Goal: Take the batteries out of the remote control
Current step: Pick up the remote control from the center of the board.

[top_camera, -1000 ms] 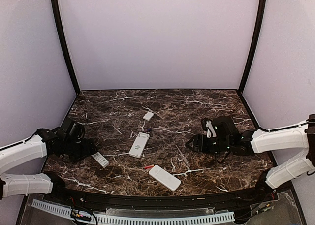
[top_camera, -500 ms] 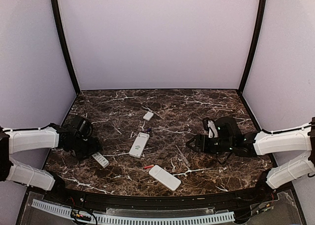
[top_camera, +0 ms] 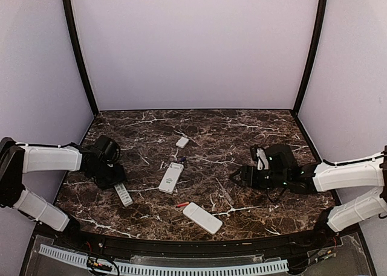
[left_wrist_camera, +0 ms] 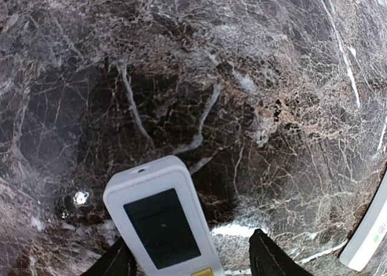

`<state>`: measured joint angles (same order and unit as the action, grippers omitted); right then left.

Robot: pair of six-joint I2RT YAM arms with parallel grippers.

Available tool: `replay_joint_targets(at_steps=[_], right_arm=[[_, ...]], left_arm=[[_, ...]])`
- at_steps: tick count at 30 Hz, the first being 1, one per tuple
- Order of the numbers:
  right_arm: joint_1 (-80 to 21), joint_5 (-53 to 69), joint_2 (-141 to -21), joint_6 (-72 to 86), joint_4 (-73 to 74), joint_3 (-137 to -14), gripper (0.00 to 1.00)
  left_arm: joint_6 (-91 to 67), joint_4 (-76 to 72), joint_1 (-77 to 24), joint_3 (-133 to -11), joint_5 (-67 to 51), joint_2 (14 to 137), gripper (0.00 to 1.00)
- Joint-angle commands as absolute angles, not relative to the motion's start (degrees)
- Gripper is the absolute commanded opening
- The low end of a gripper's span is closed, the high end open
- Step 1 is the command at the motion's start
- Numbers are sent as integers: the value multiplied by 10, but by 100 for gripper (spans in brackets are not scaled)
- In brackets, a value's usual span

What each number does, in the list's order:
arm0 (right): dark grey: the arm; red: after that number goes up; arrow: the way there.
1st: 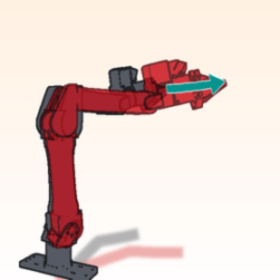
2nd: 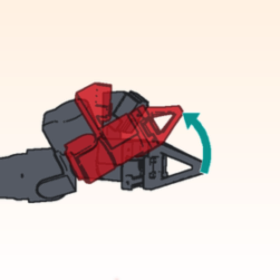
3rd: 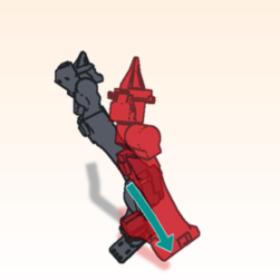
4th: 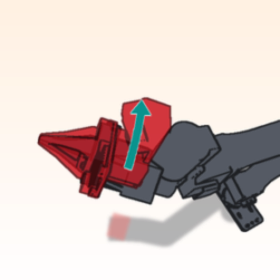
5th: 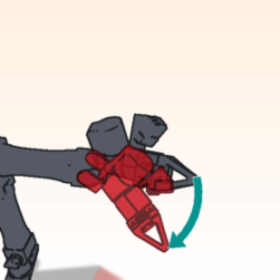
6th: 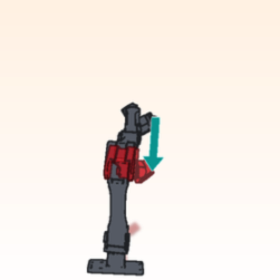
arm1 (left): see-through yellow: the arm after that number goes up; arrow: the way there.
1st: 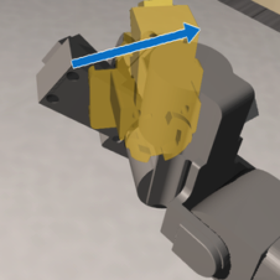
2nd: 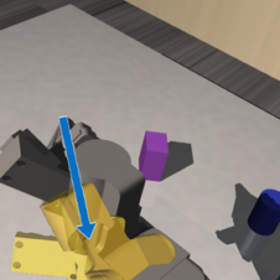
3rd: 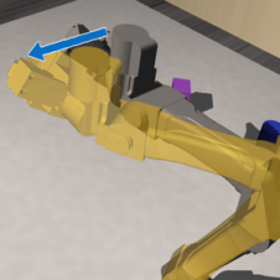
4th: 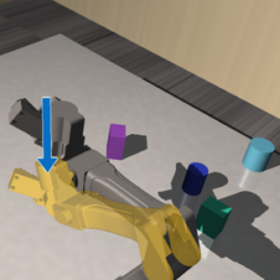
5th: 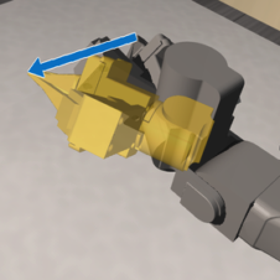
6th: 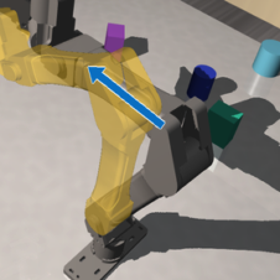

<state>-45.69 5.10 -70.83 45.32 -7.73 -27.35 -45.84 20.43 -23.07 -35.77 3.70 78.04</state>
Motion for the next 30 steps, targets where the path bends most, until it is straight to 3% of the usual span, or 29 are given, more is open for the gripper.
replay_joint_targets(at_steps=[1, 11, 18, 26, 30], right_arm=[[-455, 50, -702, 455, -93, -272, 74], [-455, 51, -699, 455, -88, -285, 74], [-456, 45, -687, 457, -81, -288, 74], [-475, 81, -653, 423, -98, -301, 74], [-491, 136, -639, 402, -146, -321, 80]], left_arm=[[-420, 224, -228, -377, 52, 807, 62], [-393, 249, -227, -386, 62, 826, 49], [-380, 253, -227, -385, 68, 782, 33], [-370, 193, -227, -388, -35, 659, 23], [-363, 111, -227, -395, -127, 598, 22]])
